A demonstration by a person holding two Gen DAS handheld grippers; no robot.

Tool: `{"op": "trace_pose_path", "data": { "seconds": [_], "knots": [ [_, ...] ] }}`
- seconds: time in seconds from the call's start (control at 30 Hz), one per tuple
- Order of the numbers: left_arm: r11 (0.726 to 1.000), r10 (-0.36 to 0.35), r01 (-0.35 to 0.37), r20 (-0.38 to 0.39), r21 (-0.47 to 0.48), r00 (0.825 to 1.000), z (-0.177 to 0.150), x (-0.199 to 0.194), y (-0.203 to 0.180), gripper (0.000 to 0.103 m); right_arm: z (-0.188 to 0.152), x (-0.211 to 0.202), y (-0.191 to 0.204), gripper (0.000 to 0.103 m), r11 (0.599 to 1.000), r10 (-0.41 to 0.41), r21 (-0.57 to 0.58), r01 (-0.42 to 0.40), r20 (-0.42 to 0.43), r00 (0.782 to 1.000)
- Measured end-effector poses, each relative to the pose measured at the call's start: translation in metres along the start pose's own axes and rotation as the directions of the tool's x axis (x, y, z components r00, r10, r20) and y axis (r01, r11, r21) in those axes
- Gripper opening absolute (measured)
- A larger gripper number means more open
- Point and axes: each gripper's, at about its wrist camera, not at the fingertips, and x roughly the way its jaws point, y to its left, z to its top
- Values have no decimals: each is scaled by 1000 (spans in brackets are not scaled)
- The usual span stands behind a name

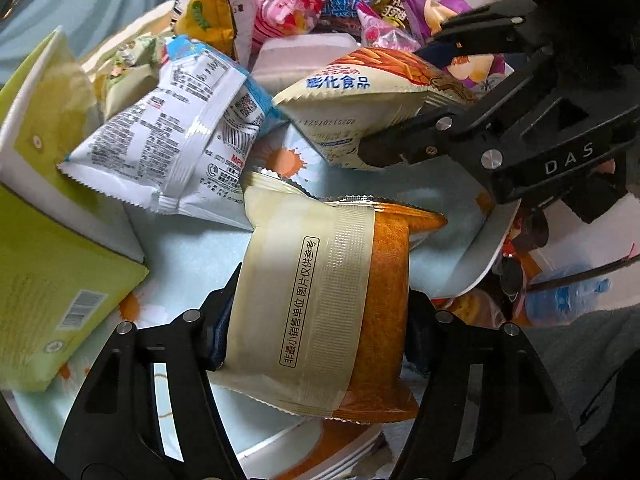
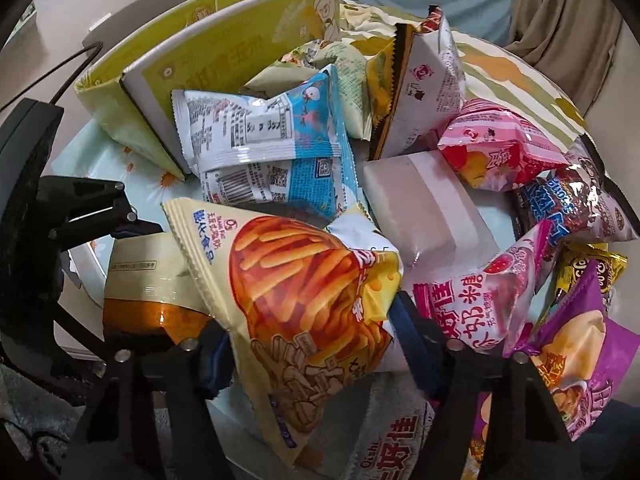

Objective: Organize snacks
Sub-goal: 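Carry both bags over the yellow box and release them inside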

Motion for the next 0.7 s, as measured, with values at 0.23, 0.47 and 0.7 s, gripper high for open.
{"op": "trace_pose_path", "data": {
  "seconds": [0.23, 0.47, 0.7],
  "knots": [
    [999, 31, -30, 32, -30, 999, 8, -23, -8, 64, 2, -33, 0, 42, 1000, -6, 8, 6, 60, 998],
    [993, 73, -65, 81, -94, 994, 15, -62, -17, 64, -3, -70, -27, 38, 999, 19, 42, -25, 132, 991],
    [978, 138, -109, 161, -176, 977, 31, -109, -20, 64, 9, -122, -34, 37, 998, 43, 36, -51, 206, 978]
  ]
}}
